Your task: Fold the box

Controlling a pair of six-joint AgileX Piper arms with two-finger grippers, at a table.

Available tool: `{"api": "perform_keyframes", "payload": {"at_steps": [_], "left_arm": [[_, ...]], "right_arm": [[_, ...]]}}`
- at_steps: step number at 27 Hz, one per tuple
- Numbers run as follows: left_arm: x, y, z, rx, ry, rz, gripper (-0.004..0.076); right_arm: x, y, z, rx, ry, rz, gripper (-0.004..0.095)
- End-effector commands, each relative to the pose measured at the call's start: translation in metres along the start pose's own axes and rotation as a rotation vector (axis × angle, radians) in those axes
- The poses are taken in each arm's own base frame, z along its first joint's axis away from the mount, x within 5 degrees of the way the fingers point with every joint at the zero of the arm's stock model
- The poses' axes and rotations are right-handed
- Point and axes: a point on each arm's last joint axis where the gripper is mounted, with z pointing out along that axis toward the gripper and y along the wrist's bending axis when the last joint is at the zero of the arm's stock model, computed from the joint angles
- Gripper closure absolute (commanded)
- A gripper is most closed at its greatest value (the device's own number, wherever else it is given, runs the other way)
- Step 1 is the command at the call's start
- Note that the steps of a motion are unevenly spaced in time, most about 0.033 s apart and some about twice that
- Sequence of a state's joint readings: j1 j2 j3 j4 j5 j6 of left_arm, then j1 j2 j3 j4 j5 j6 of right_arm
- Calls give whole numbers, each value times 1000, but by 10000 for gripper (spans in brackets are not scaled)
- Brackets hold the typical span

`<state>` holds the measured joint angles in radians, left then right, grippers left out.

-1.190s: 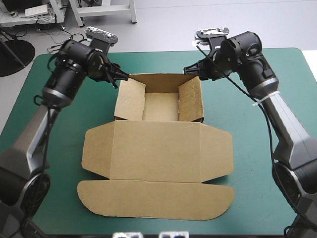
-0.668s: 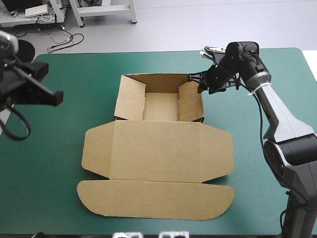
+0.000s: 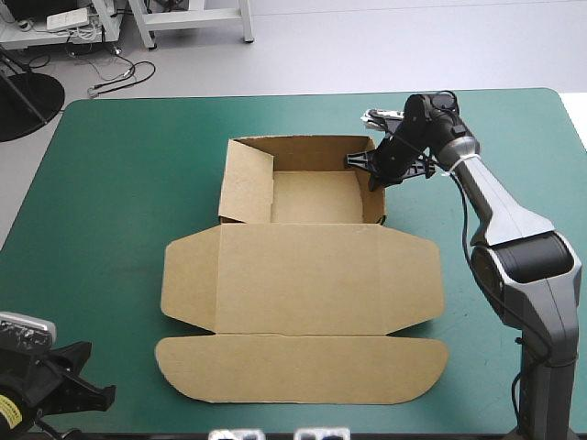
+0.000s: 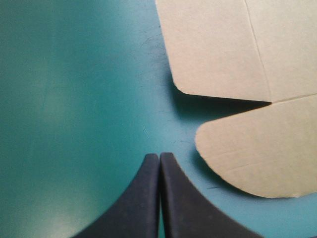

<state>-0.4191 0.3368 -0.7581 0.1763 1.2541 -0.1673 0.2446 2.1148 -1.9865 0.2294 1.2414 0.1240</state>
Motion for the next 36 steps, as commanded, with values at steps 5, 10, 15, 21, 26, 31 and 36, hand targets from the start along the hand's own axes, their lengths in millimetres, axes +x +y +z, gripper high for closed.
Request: {"api": "perform_keyframes", "payload": {"at_steps": [5, 10, 15, 21, 26, 31, 36], "left_arm": [[4, 18, -12, -158, -57, -66, 734], [4, 18, -12, -159, -57, -67, 734], [4, 18, -12, -159, -57, -67, 734], [4, 18, -12, -160, -57, -67, 734], [4, 18, -11, -162, -58, -65, 734], [3, 18, -11, -159, -70, -56, 734], [-1, 17, -11, -147, -114, -31, 734]], "right_arm": [[8, -106, -145, 194, -309, 150, 927], [21, -167, -172, 325, -344, 261, 927], [36, -219, -186, 516, -313, 292, 853], [38, -236, -185, 648, -268, 283, 442], [38, -235, -186, 648, -265, 266, 418], [49, -217, -218, 646, -347, 256, 419], [71, -180, -264, 554, -503, 251, 433]]}}
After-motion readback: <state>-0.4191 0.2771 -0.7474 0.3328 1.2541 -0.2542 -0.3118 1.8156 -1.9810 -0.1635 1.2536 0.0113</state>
